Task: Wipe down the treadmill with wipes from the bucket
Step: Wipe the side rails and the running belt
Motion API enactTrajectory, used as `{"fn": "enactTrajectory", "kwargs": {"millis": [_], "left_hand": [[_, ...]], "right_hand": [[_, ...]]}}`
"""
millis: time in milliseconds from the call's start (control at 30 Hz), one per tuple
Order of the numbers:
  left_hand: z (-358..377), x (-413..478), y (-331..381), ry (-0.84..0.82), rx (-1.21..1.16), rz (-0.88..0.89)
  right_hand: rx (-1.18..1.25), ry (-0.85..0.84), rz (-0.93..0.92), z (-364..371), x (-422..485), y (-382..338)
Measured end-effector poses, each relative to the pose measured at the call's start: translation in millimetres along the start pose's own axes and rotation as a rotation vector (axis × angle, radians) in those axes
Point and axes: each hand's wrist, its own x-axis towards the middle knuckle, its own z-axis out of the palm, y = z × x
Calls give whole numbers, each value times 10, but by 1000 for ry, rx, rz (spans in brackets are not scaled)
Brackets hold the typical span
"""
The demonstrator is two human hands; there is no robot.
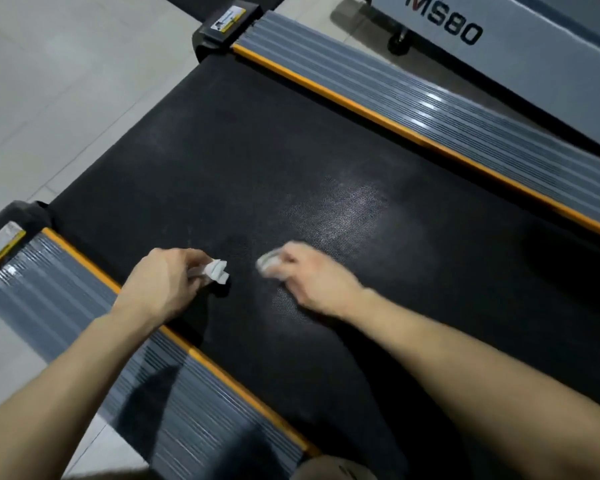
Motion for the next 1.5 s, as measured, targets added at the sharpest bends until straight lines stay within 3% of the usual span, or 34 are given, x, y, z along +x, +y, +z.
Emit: {"fn": "enactTrajectory", "kwargs": {"millis": [133, 200, 233, 300, 400, 433, 467, 533, 633, 700, 733, 800, 867, 933, 1000, 1133, 1267, 1500], "left_hand": [[-215, -50, 140, -76, 17, 86], [-252, -97, 136, -50, 36, 91], [-248, -124, 106, -12, 43, 89], [-197, -156, 7, 19, 43, 55], [-143, -39, -132, 9, 35, -16], [-141, 16, -186, 37, 51, -29], [-139, 44, -237, 65, 64, -47], [-130, 26, -354, 75, 65, -74], [-114, -146, -565, 48, 63, -122], [-104, -250, -664, 48, 68, -148], [-94, -301, -701, 47, 64, -159], [-77, -400, -753, 31, 67, -177], [-62, -490, -813, 11, 66, -196], [-51, -571, -857, -8, 52, -216], [-45, -668, -902, -9, 32, -243], [-24, -758, -830, -25, 28, -252], [-28, -741, -830, -35, 60, -230], [42, -680, -862, 12, 81, -192]], "right_hand": [[-217, 398, 744, -955, -387, 1160], [-200, 475, 896, -1000, -420, 1162], [-178, 481, 875, -859, -355, 998], [-62, 399, 638, -365, -203, 404], [33, -126, -95, 352, -147, -622], [15, -258, -315, 441, -136, -767], [21, -290, -420, 410, -88, -730], [25, -139, -288, 210, 28, -353], [-113, 213, 260, -297, 173, 439], [-143, 314, 575, -529, 230, 733], [-144, 318, 632, -554, 251, 708], [-124, 249, 513, -371, 239, 376], [-33, 31, 133, -16, 101, -214], [47, -332, -292, 274, -108, -761], [-10, -429, -555, 377, 3, -930], [-104, -218, -431, 535, 872, -777], [-86, -205, -238, 711, 1242, -1000], [-60, -437, -559, 252, 171, -669]]}}
